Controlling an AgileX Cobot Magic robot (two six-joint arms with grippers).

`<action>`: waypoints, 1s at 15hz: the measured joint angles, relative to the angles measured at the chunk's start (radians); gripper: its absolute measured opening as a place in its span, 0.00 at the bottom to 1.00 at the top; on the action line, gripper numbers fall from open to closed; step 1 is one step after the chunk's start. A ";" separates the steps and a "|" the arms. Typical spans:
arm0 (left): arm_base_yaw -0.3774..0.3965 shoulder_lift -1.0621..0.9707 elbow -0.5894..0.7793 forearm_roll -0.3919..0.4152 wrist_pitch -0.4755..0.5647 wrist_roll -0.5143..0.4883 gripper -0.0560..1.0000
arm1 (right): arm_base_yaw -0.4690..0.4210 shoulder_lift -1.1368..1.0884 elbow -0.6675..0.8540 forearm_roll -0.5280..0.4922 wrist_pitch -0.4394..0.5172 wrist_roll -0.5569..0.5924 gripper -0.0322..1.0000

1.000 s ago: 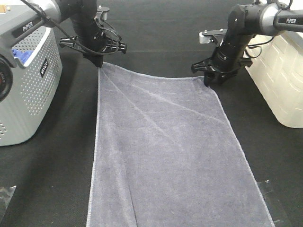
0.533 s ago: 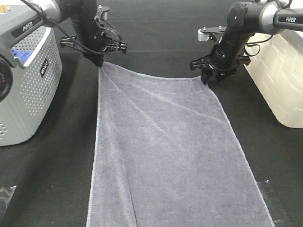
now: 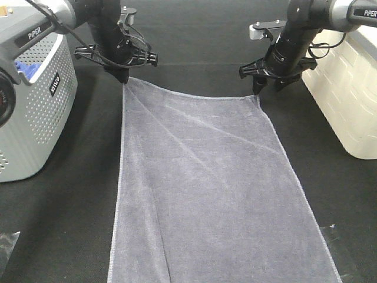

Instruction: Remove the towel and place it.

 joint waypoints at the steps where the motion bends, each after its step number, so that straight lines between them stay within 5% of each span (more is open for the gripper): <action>1: 0.000 0.000 0.000 0.000 0.000 0.000 0.05 | 0.000 0.014 0.000 0.000 -0.005 0.000 0.55; 7: 0.000 0.000 0.000 0.000 0.000 0.000 0.05 | 0.000 0.066 -0.004 -0.001 -0.015 0.000 0.51; 8: 0.000 0.000 0.000 0.000 0.000 0.000 0.05 | 0.000 0.066 -0.004 -0.001 -0.015 0.000 0.46; 11: 0.000 0.000 0.000 0.000 0.000 0.000 0.05 | 0.007 0.064 -0.004 0.016 -0.015 -0.002 0.05; 15: 0.000 0.000 0.000 -0.001 -0.001 0.001 0.05 | 0.003 0.039 -0.001 -0.024 0.012 -0.006 0.03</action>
